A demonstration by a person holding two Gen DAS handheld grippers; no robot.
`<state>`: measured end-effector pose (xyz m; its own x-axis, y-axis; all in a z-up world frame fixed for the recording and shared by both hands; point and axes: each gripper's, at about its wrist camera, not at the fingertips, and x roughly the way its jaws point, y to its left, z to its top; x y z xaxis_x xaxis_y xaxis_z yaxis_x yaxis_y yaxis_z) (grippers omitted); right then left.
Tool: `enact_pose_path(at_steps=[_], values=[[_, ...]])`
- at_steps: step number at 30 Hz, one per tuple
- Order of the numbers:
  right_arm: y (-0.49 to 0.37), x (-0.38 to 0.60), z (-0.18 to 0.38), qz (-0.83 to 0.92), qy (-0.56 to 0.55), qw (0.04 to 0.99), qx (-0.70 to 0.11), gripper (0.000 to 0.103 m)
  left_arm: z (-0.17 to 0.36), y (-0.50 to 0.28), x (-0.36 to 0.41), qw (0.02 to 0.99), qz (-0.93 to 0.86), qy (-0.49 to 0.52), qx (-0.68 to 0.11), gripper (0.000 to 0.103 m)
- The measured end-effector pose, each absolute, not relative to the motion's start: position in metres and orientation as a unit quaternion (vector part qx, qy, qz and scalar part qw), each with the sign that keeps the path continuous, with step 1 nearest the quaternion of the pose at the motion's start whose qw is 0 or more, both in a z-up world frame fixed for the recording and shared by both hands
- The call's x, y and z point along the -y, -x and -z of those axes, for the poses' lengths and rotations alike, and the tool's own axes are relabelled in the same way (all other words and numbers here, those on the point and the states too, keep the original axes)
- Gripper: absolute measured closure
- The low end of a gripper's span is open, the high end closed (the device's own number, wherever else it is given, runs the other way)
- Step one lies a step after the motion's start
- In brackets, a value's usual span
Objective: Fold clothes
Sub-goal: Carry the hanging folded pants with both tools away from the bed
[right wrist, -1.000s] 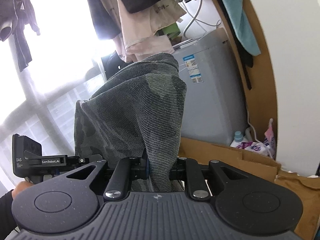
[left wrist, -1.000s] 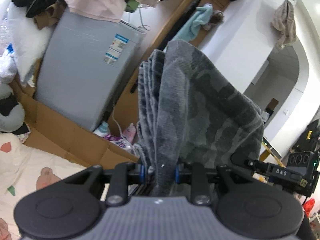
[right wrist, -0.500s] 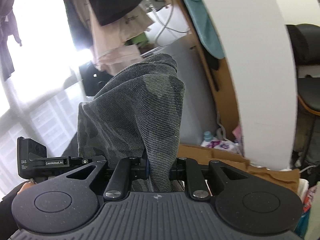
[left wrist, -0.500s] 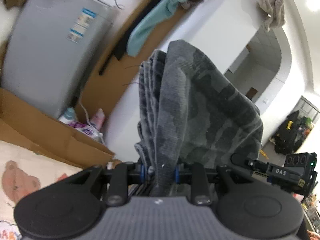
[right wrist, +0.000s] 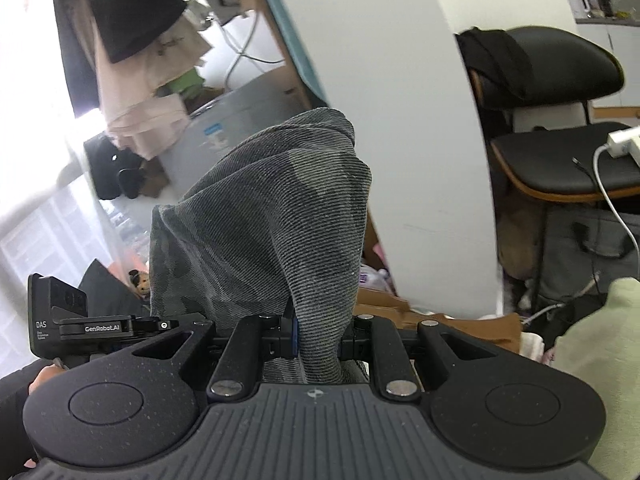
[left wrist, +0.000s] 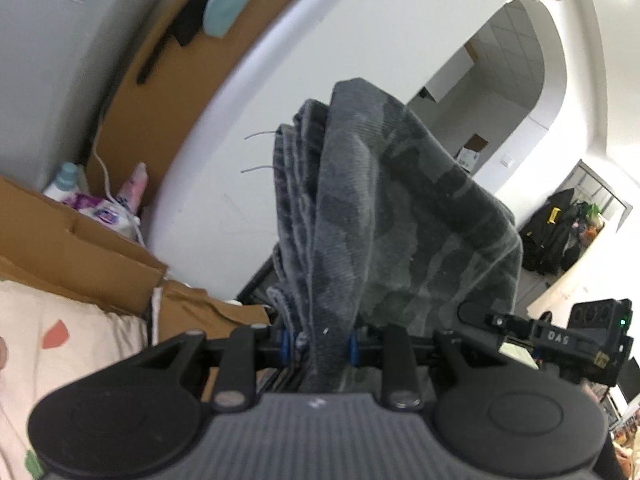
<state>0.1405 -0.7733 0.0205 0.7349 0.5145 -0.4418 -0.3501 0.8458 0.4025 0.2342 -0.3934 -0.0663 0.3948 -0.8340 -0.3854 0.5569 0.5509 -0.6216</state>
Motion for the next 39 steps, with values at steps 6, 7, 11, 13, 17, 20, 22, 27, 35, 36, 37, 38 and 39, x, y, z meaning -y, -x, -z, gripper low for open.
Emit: enact_pose_path(at_steps=[6,7,11,13,17,20,22,27,35,36,37,38,39], values=[[-0.155,0.796,0.008,-0.221,-0.152,0.920,-0.285,0.087,0.095,-0.252,0.417,0.798,0.440,0.202,-0.357,0.076],[-0.159,0.798,0.013,-0.218,-0.153,0.920,-0.286,0.087,0.101,-0.256,0.421,0.796,0.441,0.205,-0.361,0.076],[-0.179,0.804,0.034,-0.204,-0.155,0.921,-0.295,0.087,0.126,-0.270,0.436,0.791,0.437,0.217,-0.370,0.076],[-0.189,0.807,0.046,-0.195,-0.152,0.922,-0.300,0.087,0.140,-0.276,0.442,0.785,0.433,0.229,-0.379,0.076],[-0.208,0.807,0.074,-0.178,-0.136,0.922,-0.315,0.087,0.174,-0.291,0.453,0.775,0.423,0.247,-0.400,0.076],[-0.219,0.806,0.095,-0.162,-0.117,0.923,-0.330,0.087,0.201,-0.300,0.460,0.761,0.419,0.263,-0.419,0.076],[-0.226,0.806,0.107,-0.151,-0.108,0.922,-0.339,0.087,0.218,-0.305,0.463,0.753,0.421,0.269,-0.428,0.076],[-0.246,0.802,0.137,-0.131,-0.091,0.922,-0.352,0.087,0.258,-0.327,0.469,0.741,0.416,0.288,-0.441,0.076],[-0.271,0.801,0.182,-0.097,-0.097,0.925,-0.353,0.086,0.297,-0.352,0.475,0.732,0.417,0.295,-0.451,0.076],[-0.275,0.799,0.189,-0.092,-0.097,0.926,-0.354,0.086,0.301,-0.354,0.477,0.733,0.415,0.292,-0.453,0.076],[-0.278,0.798,0.196,-0.087,-0.098,0.926,-0.355,0.086,0.306,-0.357,0.478,0.734,0.411,0.292,-0.456,0.076],[-0.281,0.797,0.202,-0.083,-0.099,0.925,-0.356,0.086,0.311,-0.361,0.479,0.732,0.406,0.294,-0.461,0.076],[-0.284,0.797,0.208,-0.080,-0.101,0.925,-0.357,0.086,0.316,-0.365,0.480,0.731,0.403,0.296,-0.464,0.076]])
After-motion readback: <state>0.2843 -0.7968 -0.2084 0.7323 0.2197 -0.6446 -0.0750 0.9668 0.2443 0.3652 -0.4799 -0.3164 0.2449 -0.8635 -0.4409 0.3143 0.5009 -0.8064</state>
